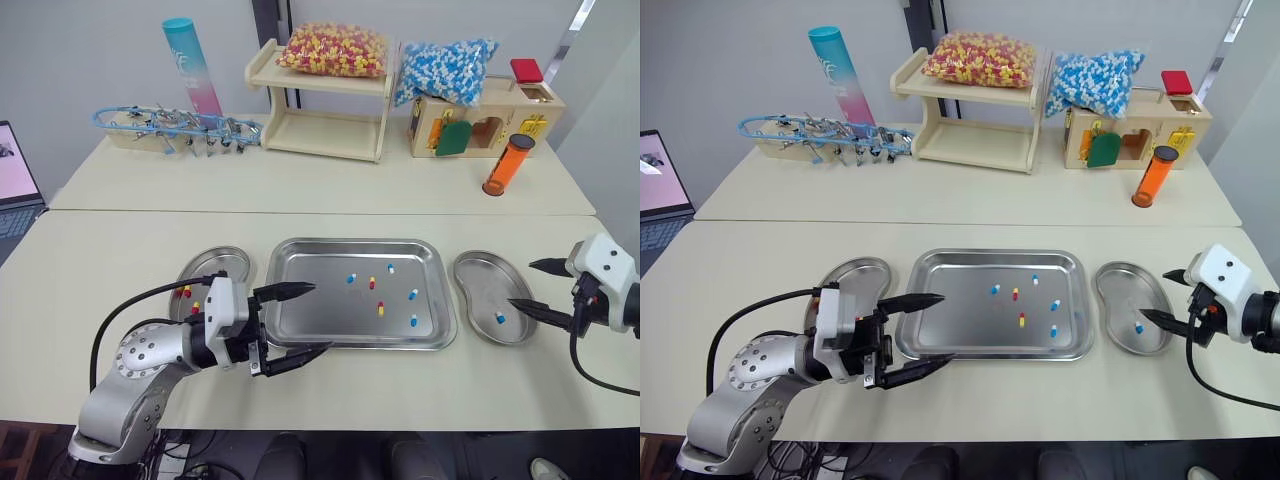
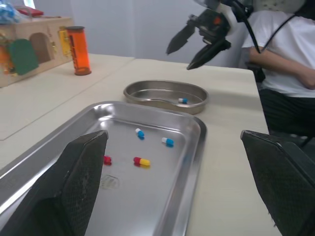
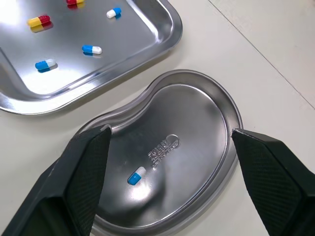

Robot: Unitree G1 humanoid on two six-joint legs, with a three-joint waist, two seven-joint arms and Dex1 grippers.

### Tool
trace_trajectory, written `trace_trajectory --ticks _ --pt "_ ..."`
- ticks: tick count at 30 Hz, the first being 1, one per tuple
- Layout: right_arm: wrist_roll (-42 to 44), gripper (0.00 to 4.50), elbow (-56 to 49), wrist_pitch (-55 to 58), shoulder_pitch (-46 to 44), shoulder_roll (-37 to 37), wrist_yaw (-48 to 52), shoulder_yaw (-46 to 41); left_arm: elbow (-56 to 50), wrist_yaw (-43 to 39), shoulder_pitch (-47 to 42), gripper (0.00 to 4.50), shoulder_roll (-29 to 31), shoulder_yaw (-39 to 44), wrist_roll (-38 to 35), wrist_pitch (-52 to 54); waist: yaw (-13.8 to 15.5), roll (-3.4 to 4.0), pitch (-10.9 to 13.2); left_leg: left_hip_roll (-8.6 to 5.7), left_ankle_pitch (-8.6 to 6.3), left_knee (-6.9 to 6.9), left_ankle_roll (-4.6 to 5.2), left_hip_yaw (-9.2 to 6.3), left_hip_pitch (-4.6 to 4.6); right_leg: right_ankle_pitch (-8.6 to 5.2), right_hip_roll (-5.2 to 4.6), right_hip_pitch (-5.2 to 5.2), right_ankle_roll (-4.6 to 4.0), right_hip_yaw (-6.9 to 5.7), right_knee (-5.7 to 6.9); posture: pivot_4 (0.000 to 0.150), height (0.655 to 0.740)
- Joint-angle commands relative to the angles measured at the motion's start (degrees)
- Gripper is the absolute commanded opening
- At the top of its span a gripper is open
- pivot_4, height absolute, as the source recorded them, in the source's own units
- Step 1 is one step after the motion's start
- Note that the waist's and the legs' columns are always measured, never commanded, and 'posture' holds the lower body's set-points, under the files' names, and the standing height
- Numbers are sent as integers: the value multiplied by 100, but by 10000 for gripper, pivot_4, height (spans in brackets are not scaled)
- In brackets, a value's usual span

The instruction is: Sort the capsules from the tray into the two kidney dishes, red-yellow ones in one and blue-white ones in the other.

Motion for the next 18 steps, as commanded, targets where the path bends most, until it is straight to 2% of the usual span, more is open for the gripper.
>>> trace_trajectory --ticks 1,6,14,18 --pt "230 41069 -263 -20 175 77 -30 -591 -188 99 266 45000 -20 290 -107 -65 3 1 0 0 0 0 0 1 1 0 0 0 0 1 0 1500 7400" --pt "123 41069 -126 -412 685 196 79 -1171 -143 4 622 45000 -5 406 -17 -281 12 0 0 0 -1 1 1 1 1 0 0 3 0 0 -1 1500 7400" --pt "167 41069 710 -671 1652 461 338 -2402 190 -401 1300 45000 -55 444 234 -999 20 2 -2 -1 -4 -1 8 12 9 0 0 6 1 11 -3 1500 7400" --pt "190 41069 940 -700 1852 503 273 -2612 425 -494 1552 45000 -227 321 421 -1404 -5 2 -2 -1 -6 -1 11 20 11 0 0 6 1 19 -3 1500 7400"
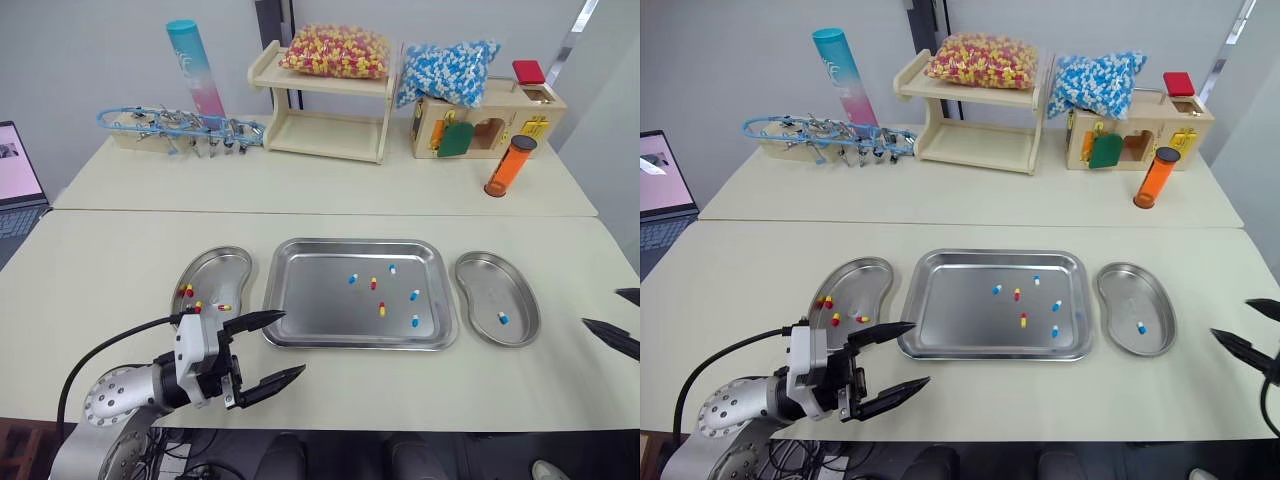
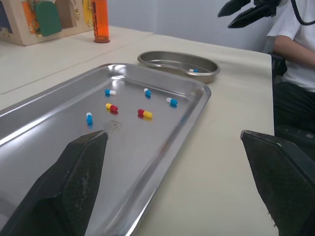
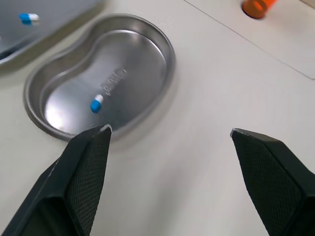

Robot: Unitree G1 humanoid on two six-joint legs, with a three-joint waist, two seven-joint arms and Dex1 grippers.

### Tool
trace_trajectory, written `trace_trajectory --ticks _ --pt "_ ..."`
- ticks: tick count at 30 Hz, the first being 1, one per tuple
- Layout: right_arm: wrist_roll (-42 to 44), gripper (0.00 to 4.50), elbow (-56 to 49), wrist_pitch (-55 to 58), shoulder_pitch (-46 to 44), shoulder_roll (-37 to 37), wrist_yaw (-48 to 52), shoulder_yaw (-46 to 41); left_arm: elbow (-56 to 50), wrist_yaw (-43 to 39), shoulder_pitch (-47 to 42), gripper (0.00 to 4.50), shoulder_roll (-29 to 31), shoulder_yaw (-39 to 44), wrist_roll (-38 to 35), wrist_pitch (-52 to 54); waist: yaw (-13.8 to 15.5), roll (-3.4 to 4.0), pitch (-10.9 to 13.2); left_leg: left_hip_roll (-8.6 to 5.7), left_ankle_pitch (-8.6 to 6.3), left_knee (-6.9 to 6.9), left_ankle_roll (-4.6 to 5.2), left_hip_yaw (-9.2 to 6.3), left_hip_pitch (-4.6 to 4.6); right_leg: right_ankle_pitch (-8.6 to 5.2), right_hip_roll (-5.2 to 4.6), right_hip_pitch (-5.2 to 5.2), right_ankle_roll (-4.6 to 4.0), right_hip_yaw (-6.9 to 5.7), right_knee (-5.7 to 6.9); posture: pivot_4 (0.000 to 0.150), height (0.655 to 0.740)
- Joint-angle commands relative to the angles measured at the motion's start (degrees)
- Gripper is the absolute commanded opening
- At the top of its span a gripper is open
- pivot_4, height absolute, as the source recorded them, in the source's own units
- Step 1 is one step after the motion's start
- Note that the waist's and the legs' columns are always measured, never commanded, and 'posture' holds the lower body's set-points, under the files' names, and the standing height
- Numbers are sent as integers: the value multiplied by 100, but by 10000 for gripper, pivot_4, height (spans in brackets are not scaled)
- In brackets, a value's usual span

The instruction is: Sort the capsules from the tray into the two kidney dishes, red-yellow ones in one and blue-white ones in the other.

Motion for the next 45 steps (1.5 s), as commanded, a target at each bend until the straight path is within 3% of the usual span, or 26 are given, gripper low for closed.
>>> trace_trajectory --ticks 1,3,13,19,23,29,41,45 --pt "86 41069 22 -86 45 49 -59 -329 117 -113 195 45000 -139 -41 172 -446 -18 0 0 0 0 0 0 0 0 0 0 0 0 1 0 1500 7400" --pt "133 44896 25 -39 41 58 -115 -348 225 -155 359 45000 -223 -63 266 -645 -23 3 -2 0 0 -1 1 4 1 0 1 0 0 5 0 1500 7400" --pt "454 44964 16 299 -256 -538 291 -144 309 -73 527 45000 -389 -129 390 -963 -5 4 -2 -1 -1 0 2 6 2 1 1 1 3 8 -1 1500 7400" --pt "1014 44964 -855 777 -662 -1282 988 696 160 2 576 45000 -349 -104 347 -923 -25 7 -4 0 -1 0 2 8 8 1 2 3 4 11 1 1500 7400" --pt "1307 44964 -1456 793 -1492 -1454 977 1761 82 60 626 45000 -335 -101 338 -910 -9 4 -3 0 -1 3 2 6 2 2 2 2 5 9 -1 1500 7400" --pt "1281 44964 -1817 857 -2897 -1125 602 3383 -16 252 537 45000 -359 -121 364 -851 2 -1 0 0 -1 5 2 -1 -4 3 2 -2 6 2 -4 1500 7400" --pt "85 44964 -832 550 -4977 102 187 5478 -235 573 350 45000 -356 -264 353 -610 -21 -1 0 0 -1 5 2 -6 -7 3 2 -10 6 -1 0 1500 7400" --pt "-355 36232 -379 396 -5495 467 269 5981 -251 597 323 45000 -357 -291 362 -576 -14 -1 0 0 -1 5 2 -7 -10 4 2 -15 5 -2 3 1500 7400"
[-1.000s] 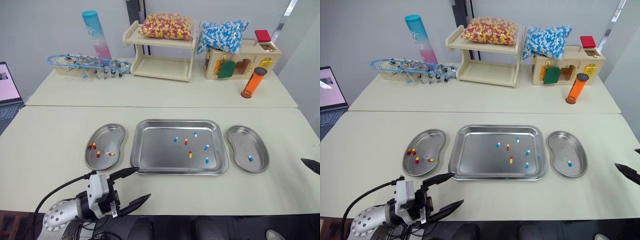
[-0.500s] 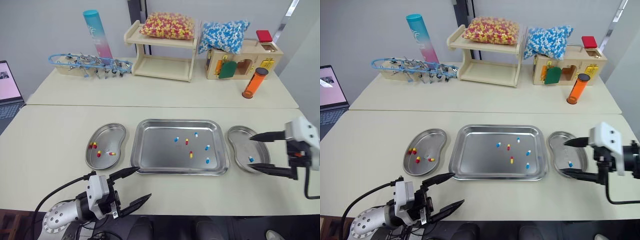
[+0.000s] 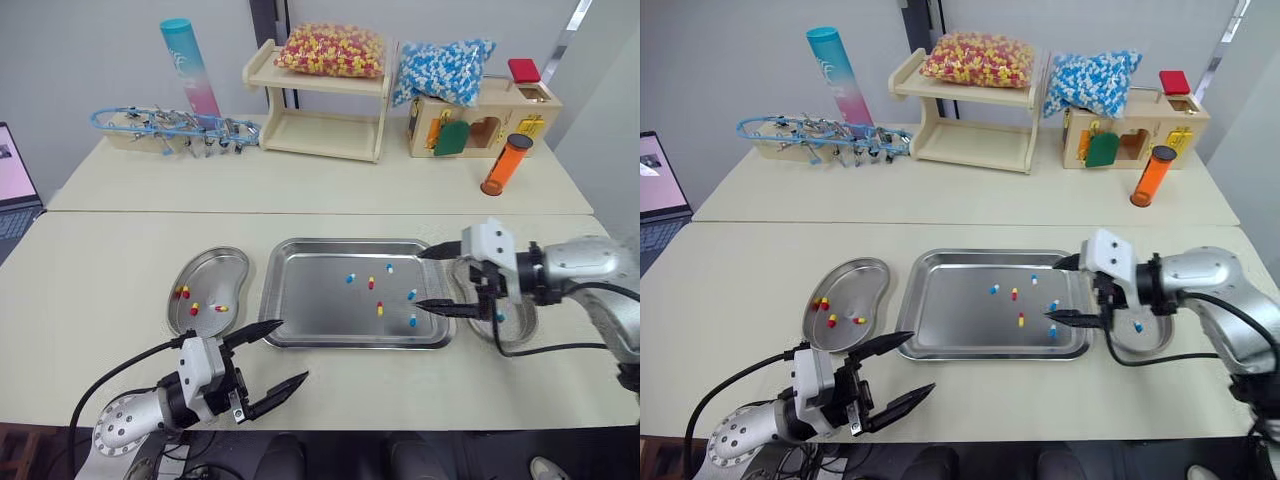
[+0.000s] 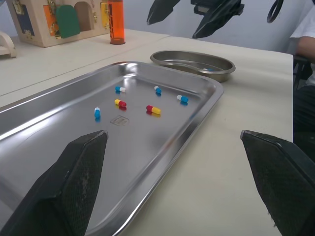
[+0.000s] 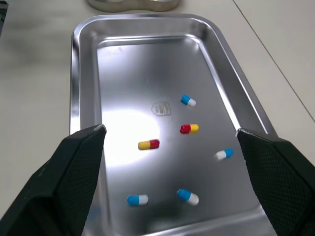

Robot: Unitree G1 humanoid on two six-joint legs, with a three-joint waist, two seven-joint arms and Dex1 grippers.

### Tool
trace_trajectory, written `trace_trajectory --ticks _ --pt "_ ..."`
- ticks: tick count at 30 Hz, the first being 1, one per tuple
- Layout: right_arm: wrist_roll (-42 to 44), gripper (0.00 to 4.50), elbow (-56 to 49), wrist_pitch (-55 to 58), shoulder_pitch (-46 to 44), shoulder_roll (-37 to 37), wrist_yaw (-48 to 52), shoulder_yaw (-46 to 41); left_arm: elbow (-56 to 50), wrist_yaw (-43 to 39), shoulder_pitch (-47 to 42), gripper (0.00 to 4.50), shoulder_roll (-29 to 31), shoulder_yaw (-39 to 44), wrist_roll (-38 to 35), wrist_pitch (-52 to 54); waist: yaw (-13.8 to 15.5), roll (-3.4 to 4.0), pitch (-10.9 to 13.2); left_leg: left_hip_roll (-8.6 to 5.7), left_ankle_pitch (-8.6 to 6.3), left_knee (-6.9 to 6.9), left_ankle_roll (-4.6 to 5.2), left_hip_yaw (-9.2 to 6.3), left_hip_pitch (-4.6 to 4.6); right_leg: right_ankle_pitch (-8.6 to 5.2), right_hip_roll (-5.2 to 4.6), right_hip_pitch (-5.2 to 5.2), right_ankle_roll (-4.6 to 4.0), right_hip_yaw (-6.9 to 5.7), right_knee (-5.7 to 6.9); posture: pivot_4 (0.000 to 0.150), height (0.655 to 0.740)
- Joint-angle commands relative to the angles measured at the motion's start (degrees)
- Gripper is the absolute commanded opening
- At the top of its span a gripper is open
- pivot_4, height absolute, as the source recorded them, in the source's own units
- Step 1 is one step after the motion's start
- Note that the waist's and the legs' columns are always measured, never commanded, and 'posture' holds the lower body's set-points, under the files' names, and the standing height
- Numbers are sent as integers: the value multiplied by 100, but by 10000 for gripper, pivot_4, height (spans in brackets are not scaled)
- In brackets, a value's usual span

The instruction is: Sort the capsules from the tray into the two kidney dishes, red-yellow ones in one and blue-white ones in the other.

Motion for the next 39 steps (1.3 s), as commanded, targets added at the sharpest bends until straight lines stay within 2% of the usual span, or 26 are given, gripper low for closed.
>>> trace_trajectory --ticks 1,8,14,30,31,39 --pt "-420 36232 306 -258 -438 212 66 333 -209 54 -25 45000 1 -14 -26 -8 3 0 0 0 0 0 0 0 -2 0 0 -1 0 0 0 1500 7400" --pt "-1232 36232 1344 -402 -1408 1058 59 1173 -246 96 -12 45000 7 -55 -15 -3 -10 0 0 0 0 0 0 0 -4 1 0 -8 -1 1 3 1500 7400" --pt "-1845 36232 2300 -734 -1814 1689 113 1670 -247 97 -13 45000 12 -59 -15 -11 -10 0 0 0 0 -1 0 -1 -8 1 0 -15 -2 0 6 1500 7400" --pt "-2560 36232 4454 -1068 -2419 2834 48 1772 -318 115 -20 45000 33 -64 0 41 -57 3 1 0 0 -2 0 -1 -8 2 0 -21 -3 2 11 1500 7400" --pt "-2570 32403 4530 -1092 -2431 2861 44 1757 -322 115 -15 45000 33 -62 2 42 -59 3 1 0 0 -2 0 0 -7 2 0 -21 -3 3 11 1500 7400" --pt "-2677 9878 4565 -1113 -2371 2854 221 1717 -329 88 32 45000 39 -48 -11 30 -69 5 0 0 0 -2 0 -1 -6 2 0 -21 -3 3 12 1500 7400"
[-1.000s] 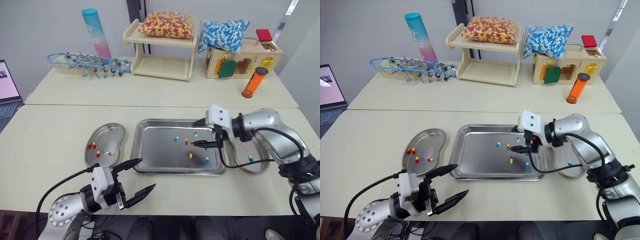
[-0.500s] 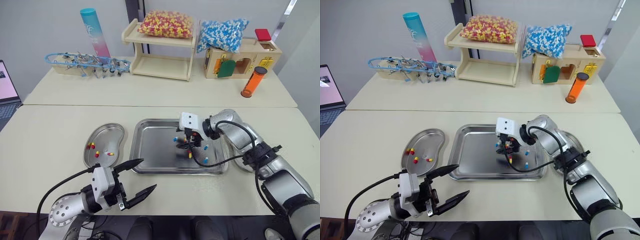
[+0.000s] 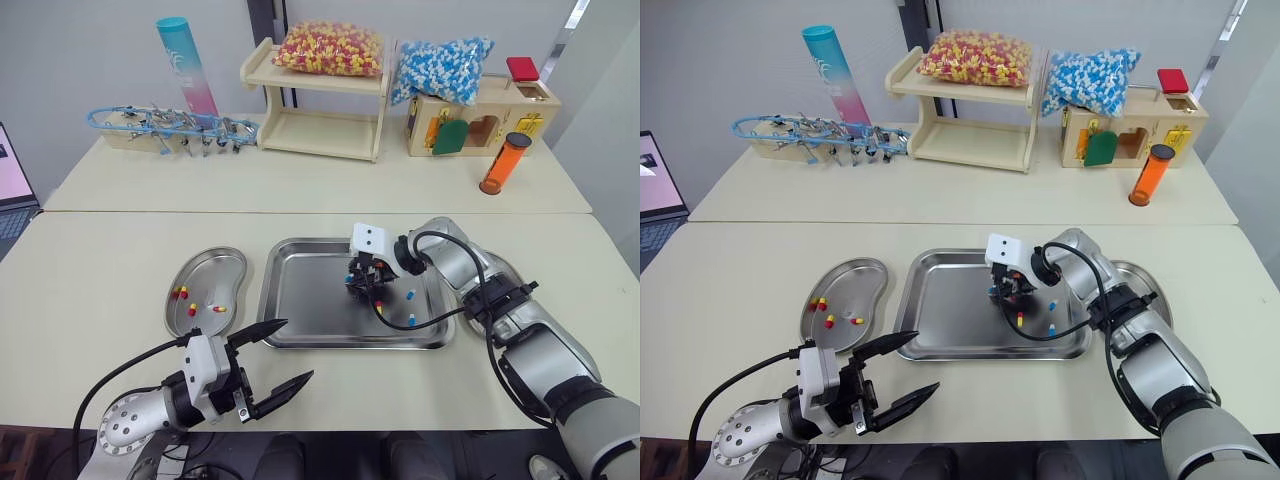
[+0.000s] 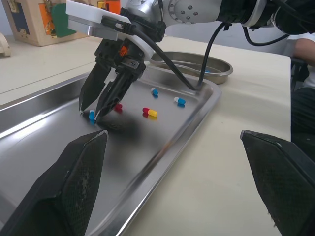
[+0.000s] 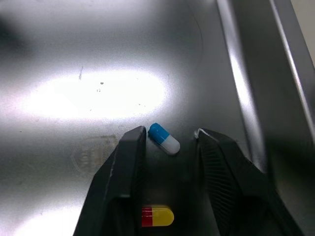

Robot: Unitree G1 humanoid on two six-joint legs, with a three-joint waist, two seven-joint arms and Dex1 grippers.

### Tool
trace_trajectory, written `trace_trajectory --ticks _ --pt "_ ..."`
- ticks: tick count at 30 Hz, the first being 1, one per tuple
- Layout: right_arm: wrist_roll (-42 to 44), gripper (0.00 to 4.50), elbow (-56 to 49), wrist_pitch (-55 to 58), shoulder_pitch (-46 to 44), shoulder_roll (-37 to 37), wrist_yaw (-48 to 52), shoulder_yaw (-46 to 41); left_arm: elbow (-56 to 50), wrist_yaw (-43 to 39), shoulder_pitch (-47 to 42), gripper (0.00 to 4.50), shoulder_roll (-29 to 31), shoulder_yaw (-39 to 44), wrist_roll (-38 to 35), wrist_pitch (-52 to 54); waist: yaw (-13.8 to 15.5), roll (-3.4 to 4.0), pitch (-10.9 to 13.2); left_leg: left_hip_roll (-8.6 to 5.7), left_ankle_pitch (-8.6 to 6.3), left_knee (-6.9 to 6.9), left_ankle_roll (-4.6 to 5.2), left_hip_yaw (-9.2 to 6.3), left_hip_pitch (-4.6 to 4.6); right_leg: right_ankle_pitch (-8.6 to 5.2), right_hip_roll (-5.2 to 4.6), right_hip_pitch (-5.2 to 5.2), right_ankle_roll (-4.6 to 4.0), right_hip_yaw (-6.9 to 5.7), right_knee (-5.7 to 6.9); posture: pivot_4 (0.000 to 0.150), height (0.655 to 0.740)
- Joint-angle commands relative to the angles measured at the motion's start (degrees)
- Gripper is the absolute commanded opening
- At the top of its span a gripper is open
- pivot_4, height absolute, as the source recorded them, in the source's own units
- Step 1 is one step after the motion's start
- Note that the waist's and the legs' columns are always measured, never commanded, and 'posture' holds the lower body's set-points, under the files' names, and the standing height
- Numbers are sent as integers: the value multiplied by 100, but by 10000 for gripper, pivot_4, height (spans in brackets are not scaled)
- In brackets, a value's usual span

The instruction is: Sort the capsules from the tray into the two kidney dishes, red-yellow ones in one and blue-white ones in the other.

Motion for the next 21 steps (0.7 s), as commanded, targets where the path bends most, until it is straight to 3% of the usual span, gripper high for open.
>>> trace_trajectory --ticks 1,4,13,21 --pt "-46 7596 -52 0 -9 -4 108 -61 -185 -12 -2 45000 29 10 -19 -64 -5 0 0 0 0 0 0 0 0 0 0 0 0 0 0 1500 7400" --pt "-11 344 -235 19 57 -20 167 -99 -144 -45 -16 45000 28 15 -28 -87 -9 0 0 0 0 0 0 0 0 0 0 0 0 0 0 1500 7400" --pt "269 344 -1845 566 570 -440 308 -448 -69 -62 -110 45000 -18 12 -51 -126 -4 1 1 0 0 0 0 -2 -7 0 0 -2 0 -2 0 1500 7400" --pt "1075 344 -4879 2186 1833 -1830 275 -1666 -153 -399 -378 45000 144 -191 -241 58 101 1 1 -1 0 0 0 -3 -15 0 -1 -4 0 -4 -7 1500 7400"
